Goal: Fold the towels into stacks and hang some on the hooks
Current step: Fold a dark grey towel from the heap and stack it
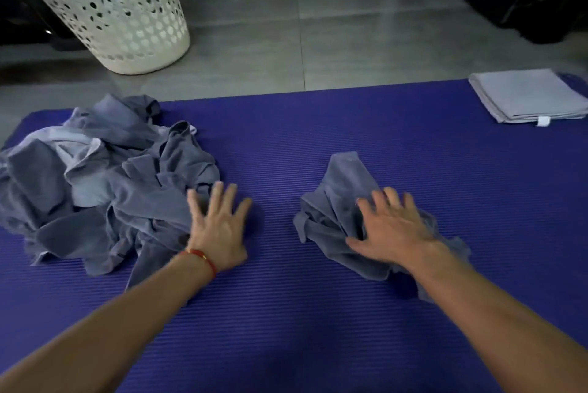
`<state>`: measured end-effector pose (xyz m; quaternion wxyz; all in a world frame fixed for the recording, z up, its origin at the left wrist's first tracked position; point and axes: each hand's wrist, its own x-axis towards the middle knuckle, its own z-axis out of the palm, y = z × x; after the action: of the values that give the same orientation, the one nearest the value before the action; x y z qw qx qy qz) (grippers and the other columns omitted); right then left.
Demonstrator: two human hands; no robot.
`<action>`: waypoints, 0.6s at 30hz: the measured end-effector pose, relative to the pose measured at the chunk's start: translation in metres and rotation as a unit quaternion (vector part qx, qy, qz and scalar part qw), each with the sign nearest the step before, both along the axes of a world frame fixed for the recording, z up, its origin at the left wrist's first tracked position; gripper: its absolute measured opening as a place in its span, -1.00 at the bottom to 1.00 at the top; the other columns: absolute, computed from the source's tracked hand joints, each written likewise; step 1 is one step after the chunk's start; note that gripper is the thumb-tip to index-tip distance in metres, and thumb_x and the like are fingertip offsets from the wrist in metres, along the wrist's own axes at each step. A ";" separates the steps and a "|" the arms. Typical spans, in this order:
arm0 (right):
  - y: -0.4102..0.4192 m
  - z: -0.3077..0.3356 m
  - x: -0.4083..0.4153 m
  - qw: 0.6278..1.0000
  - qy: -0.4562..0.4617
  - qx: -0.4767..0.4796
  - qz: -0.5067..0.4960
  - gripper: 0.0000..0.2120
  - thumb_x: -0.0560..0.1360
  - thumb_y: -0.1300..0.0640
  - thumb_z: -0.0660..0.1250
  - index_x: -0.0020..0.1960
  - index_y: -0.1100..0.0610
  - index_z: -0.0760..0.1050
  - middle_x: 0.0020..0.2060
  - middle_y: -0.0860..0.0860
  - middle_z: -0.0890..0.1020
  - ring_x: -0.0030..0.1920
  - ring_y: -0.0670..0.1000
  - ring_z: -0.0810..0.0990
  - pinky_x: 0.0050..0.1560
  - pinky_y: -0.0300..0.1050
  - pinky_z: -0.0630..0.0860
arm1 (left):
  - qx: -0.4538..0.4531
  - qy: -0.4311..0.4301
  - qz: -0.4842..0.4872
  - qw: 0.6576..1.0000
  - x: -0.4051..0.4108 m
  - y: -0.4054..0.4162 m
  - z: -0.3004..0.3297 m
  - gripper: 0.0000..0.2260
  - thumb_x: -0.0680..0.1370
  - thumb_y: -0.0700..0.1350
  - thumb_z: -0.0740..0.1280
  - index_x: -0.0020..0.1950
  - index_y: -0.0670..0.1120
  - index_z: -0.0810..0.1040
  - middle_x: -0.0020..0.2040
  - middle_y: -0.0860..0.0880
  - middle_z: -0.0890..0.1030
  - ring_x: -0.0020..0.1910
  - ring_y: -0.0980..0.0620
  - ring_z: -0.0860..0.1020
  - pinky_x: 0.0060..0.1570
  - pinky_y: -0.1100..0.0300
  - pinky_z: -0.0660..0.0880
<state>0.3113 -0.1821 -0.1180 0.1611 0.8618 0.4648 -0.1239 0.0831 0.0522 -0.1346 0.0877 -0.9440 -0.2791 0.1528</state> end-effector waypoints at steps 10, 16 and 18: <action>0.016 -0.025 -0.002 0.872 0.333 0.294 -0.206 -0.49 0.49 0.25 0.35 0.39 -0.09 0.45 0.15 -0.09 0.60 0.08 -0.08 0.61 0.07 -0.16 0.54 | -0.453 -0.255 0.127 0.845 0.063 -0.063 -0.040 -0.30 0.56 0.02 0.44 0.61 -0.03 0.20 0.38 0.05 0.51 0.39 0.03 0.46 0.28 0.27 0.39; -0.012 0.028 0.040 0.808 0.480 0.271 -0.208 -0.52 0.41 0.12 0.44 0.30 -0.18 0.54 0.15 -0.04 0.68 0.17 -0.05 0.65 0.28 0.08 0.56 | -0.450 -0.342 0.103 0.818 0.079 -0.070 -0.033 -0.77 0.43 0.03 0.56 0.00 0.15 0.58 -0.13 0.19 0.62 -0.16 0.28 0.56 -0.15 0.34 0.46; -0.017 0.045 0.048 0.854 0.436 0.230 -0.166 -0.53 0.45 -0.06 0.51 0.34 -0.09 0.54 0.21 -0.11 0.65 0.24 -0.12 0.60 0.36 0.03 0.50 | -0.410 -0.357 0.049 0.838 0.083 -0.071 -0.029 -0.86 0.45 -0.02 0.53 -0.11 0.09 0.58 -0.12 0.14 0.62 -0.14 0.22 0.56 -0.14 0.33 0.46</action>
<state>0.3591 -0.1987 -0.0734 -0.2840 0.7961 0.3529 -0.4013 0.1663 -0.0186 -0.1633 -0.4210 -0.8677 -0.2484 -0.0899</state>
